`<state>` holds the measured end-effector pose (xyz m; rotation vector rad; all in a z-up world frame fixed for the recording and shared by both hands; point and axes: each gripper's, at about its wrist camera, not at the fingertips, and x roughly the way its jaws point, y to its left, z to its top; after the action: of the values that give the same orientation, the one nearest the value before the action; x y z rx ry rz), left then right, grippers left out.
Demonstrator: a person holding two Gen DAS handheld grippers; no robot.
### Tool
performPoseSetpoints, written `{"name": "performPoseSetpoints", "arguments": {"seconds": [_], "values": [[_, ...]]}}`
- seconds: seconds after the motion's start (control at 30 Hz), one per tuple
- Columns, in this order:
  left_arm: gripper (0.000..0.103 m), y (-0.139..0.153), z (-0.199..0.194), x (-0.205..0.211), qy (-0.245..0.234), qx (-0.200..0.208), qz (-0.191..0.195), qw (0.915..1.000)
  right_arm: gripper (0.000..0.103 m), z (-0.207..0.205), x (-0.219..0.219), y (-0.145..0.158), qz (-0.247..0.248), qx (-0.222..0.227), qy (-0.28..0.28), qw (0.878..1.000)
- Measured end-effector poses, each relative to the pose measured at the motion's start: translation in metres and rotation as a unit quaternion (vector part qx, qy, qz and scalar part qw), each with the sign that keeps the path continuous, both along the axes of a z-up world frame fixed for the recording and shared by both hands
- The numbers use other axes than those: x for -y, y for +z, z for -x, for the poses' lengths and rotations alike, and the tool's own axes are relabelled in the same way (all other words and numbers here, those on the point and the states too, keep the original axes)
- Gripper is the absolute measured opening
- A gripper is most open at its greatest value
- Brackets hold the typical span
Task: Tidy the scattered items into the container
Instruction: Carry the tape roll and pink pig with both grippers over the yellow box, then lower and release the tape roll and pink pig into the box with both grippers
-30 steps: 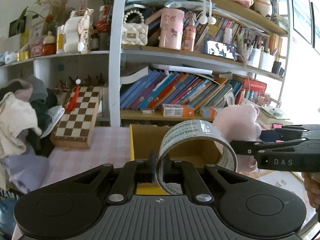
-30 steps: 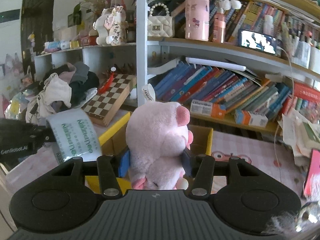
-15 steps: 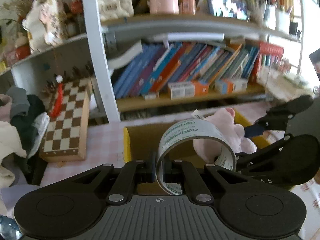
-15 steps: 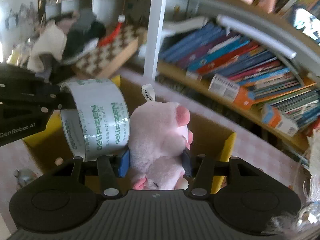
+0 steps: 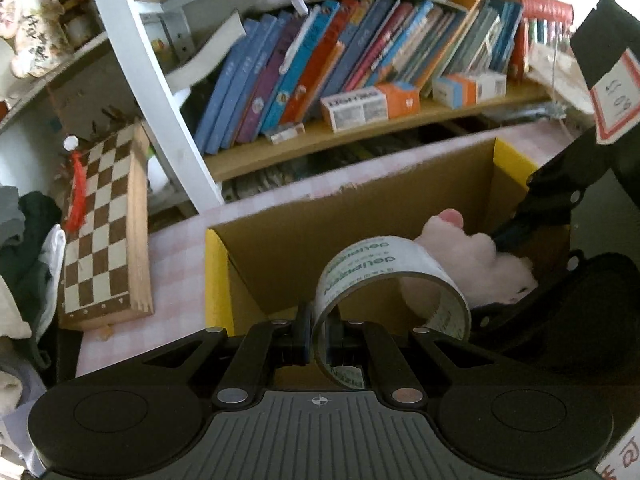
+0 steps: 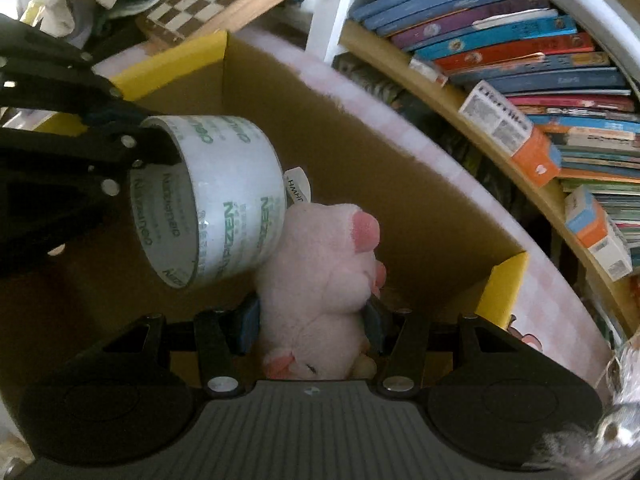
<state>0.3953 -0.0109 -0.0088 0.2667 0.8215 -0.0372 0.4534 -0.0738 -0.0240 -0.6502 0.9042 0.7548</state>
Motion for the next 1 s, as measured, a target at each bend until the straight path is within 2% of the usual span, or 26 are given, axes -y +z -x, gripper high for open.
{"name": "performPoseSetpoints", "arguments": {"seconds": [0.13,0.37,0.43,0.6,0.67,0.8,0.9,1.0], "values": [[0.005,-0.006,-0.004,0.005,-0.006,-0.011,-0.017,0.9998,0.050,0.000,-0.002,-0.004,0.012,-0.012,0.007,1.000],[0.005,-0.009,-0.009,0.007,-0.003,-0.026,-0.024,0.9994,0.050,-0.002,-0.001,-0.004,0.010,-0.017,0.005,1.000],[0.012,-0.009,-0.009,0.008,-0.004,-0.030,-0.029,0.9991,0.052,-0.002,-0.002,-0.005,0.011,-0.018,0.006,1.000],[0.013,-0.010,-0.010,0.011,-0.011,-0.036,-0.037,0.9986,0.055,-0.002,-0.004,-0.004,0.007,-0.021,0.008,1.000],[0.018,-0.010,-0.011,0.011,-0.011,-0.039,-0.034,0.9986,0.056,-0.002,-0.002,-0.003,-0.001,-0.021,0.007,1.000],[0.047,-0.009,-0.010,0.015,-0.014,-0.036,-0.049,0.9981,0.063,-0.001,0.000,0.000,-0.020,-0.023,0.009,0.999],[0.057,-0.008,-0.009,0.015,-0.002,-0.027,-0.057,0.9980,0.066,0.001,0.001,0.002,-0.022,-0.017,0.015,0.999],[0.069,-0.004,-0.009,0.010,0.016,-0.018,-0.046,0.9987,0.079,0.004,0.002,0.005,-0.033,-0.008,0.024,0.999]]}}
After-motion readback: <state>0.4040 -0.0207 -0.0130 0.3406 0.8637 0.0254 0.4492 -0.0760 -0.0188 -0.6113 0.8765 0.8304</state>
